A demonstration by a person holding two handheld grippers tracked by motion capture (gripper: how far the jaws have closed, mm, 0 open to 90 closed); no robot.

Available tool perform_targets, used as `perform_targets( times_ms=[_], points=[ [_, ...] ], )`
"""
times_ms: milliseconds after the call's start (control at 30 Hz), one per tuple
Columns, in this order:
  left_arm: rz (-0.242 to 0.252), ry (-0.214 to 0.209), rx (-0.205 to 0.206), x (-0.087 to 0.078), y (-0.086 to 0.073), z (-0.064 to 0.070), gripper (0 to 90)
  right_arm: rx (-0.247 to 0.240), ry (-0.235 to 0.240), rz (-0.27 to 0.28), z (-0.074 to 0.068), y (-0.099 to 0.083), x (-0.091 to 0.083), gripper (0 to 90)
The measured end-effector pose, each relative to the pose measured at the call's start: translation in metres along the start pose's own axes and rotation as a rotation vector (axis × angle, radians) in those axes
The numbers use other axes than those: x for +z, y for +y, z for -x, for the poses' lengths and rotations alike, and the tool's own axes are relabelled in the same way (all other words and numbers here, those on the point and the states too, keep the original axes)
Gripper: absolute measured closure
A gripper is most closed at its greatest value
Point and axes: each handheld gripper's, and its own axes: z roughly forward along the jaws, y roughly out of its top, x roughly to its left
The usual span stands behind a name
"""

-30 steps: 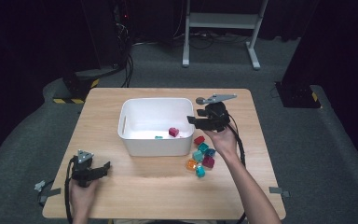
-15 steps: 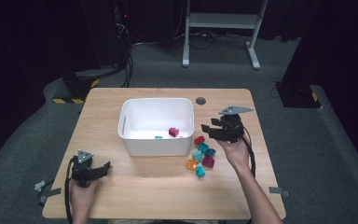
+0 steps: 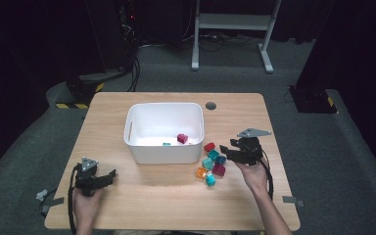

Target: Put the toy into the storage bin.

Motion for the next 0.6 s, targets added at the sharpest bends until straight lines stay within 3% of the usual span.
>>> perform_targets(
  times_ms=[300, 600],
  points=[
    [0.0, 0.001, 0.0, 0.0, 0.0, 0.0, 18.2, 0.02, 0.0, -0.058, 0.005, -0.026, 0.02, 45.6],
    [0.0, 0.001, 0.0, 0.0, 0.0, 0.0, 18.2, 0.01, -0.007, -0.104, 0.005, -0.036, 0.036, 45.3]
  ],
)
